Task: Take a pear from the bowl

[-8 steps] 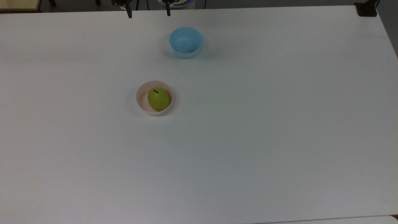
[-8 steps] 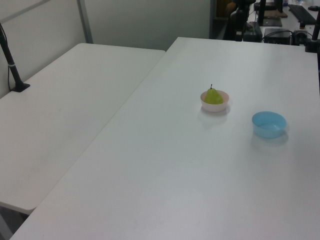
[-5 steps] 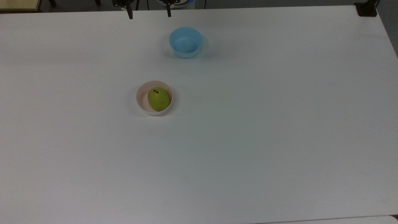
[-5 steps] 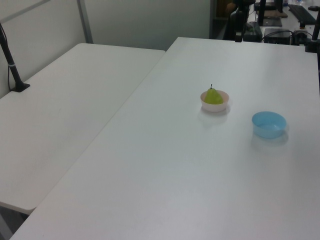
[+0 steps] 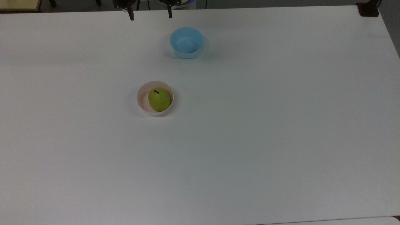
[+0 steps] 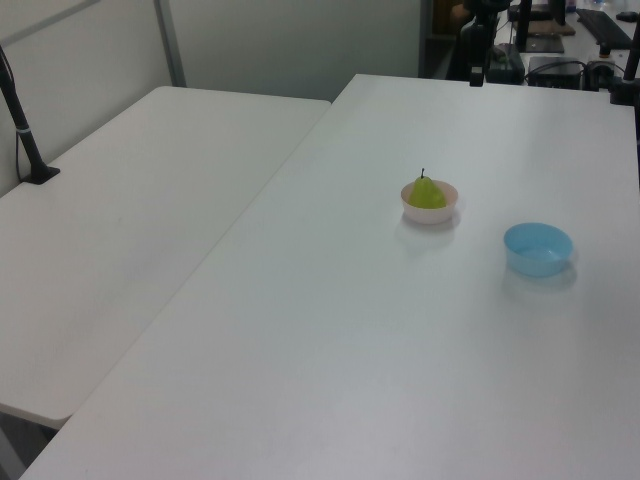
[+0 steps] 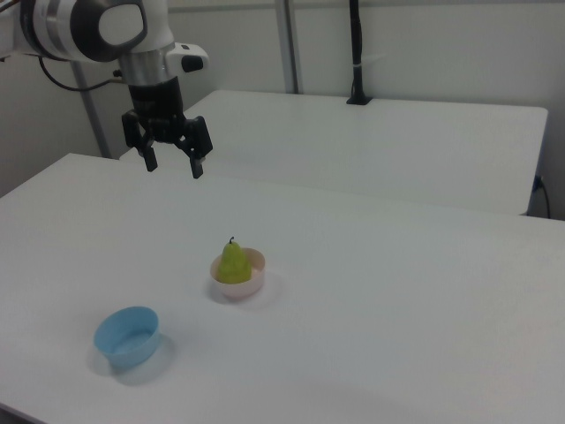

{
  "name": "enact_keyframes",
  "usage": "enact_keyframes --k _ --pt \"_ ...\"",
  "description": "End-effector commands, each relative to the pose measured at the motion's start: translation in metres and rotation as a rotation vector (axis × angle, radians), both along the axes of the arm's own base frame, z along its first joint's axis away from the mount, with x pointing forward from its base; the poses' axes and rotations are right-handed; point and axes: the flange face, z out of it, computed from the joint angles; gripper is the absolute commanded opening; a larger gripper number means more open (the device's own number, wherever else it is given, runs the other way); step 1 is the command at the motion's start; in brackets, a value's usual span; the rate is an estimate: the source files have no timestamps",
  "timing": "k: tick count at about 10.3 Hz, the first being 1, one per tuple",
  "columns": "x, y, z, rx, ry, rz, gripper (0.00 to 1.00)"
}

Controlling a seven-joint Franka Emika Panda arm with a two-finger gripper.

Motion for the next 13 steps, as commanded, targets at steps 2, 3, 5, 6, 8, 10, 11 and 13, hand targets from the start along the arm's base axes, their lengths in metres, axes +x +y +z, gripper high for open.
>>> enact_keyframes --k 2,3,5,6,8,10,11,13 --pt "0.014 -0.011 -0.02 -0.076 -0.001 0.3 1.0" --pt "0.029 -0.017 -0.034 -0.082 -0.028 0.31 1.0" --pt "0.052 -0.016 -0.071 -0.106 -0.025 0.311 1.0" --pt "0.065 -0.013 -0.097 -0.107 -0.034 0.289 1.0" --pt "0.076 -0.006 -0.145 -0.104 -0.032 0.273 1.0" --pt "0.085 0.009 -0.185 -0.101 -0.016 0.256 1.0" --pt "0.087 0.01 -0.197 -0.1 -0.006 0.246 1.0" --pt "0.087 0.015 -0.229 -0.098 -0.007 0.252 1.0"
